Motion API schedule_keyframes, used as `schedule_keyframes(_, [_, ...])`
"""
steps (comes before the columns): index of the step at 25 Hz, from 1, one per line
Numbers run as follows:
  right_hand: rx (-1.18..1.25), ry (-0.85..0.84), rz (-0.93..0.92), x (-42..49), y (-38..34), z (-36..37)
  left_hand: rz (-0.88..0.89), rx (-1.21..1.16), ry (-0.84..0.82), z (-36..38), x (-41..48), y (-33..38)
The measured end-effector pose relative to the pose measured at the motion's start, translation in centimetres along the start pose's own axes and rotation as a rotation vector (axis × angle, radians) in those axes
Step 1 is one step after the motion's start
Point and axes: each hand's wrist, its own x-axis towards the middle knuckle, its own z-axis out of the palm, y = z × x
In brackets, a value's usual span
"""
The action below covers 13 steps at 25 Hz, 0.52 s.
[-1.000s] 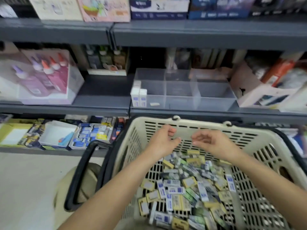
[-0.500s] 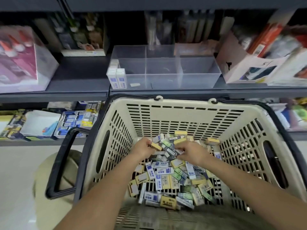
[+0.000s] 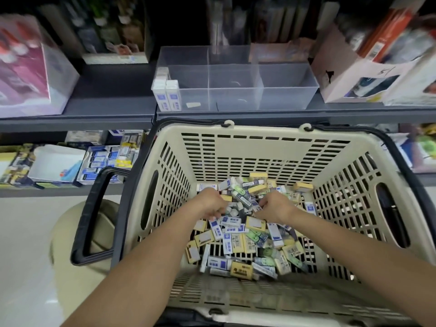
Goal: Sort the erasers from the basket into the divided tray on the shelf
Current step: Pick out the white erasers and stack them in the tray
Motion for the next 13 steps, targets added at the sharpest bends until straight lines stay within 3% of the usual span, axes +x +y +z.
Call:
schedule_keyframes(2, [0.164,-0.042,0.046,-1.1,0.4,0.0,-0.066,-0.02,-0.309,0.5,-0.9,0.2])
schedule_keyframes(4, [0.369,-0.05,0.015,-2.5,0.1,0.5,-0.064,-0.116,-0.462,1.4,-1.3,0.5])
schedule_keyframes(7, [0.434,-0.018,-0.161,-3.3,-0.9,1.2,-0.022,-0.354,-0.357,1.4,-1.3,1.0])
schedule_keyframes(9, [0.347,0.011,-0.243,-3.1,-1.3,1.4,-0.014,-0.382,-0.222,0.3,-1.0,0.5])
schedule_keyframes(13, [-0.365,0.101,-0.445,-3.0,-1.5,3.3,-0.106,-0.448,-0.028,-1.8,-0.9,-1.6])
